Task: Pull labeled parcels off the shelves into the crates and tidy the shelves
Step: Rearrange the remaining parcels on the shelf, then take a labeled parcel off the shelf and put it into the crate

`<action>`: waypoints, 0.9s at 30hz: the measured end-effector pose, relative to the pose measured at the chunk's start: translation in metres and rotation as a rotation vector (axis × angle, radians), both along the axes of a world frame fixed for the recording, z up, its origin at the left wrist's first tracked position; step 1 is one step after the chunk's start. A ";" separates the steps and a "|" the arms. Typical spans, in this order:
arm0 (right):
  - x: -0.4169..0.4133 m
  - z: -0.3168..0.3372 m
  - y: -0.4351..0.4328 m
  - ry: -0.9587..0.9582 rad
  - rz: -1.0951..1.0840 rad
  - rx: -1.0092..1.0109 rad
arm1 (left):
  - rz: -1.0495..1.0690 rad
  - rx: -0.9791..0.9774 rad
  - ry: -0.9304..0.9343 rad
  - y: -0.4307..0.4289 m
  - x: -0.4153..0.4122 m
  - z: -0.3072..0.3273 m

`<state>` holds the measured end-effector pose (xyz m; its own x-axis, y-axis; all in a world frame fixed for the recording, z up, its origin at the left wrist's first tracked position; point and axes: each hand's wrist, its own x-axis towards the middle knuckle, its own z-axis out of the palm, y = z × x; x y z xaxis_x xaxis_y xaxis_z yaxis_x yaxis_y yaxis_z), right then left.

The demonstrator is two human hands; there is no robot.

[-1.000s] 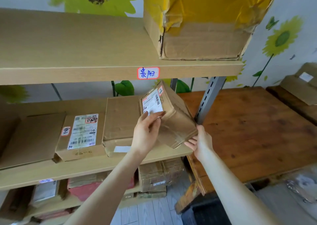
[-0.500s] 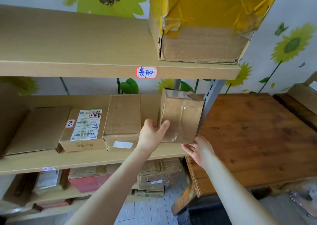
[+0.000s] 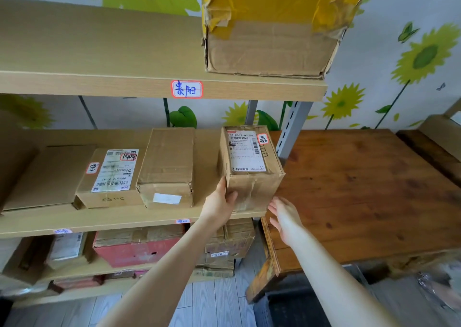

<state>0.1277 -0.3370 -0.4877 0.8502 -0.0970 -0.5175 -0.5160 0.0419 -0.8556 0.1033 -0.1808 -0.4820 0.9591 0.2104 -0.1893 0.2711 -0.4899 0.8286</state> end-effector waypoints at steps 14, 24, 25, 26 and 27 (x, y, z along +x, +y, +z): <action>-0.072 0.010 0.098 -0.505 0.471 -0.303 | 0.745 -0.032 -0.437 0.097 -0.080 0.032; -0.022 0.022 0.170 -0.079 0.132 -0.056 | 0.276 -0.143 -0.312 0.151 -0.065 0.030; -0.026 0.023 0.168 -0.095 0.066 0.023 | 0.242 -0.192 -0.365 0.155 -0.065 0.033; -0.031 0.022 0.166 -0.124 0.004 0.103 | 0.218 -0.245 -0.401 0.159 -0.065 0.035; -0.036 0.022 0.163 -0.169 -0.043 0.150 | 0.212 -0.310 -0.415 0.164 -0.065 0.037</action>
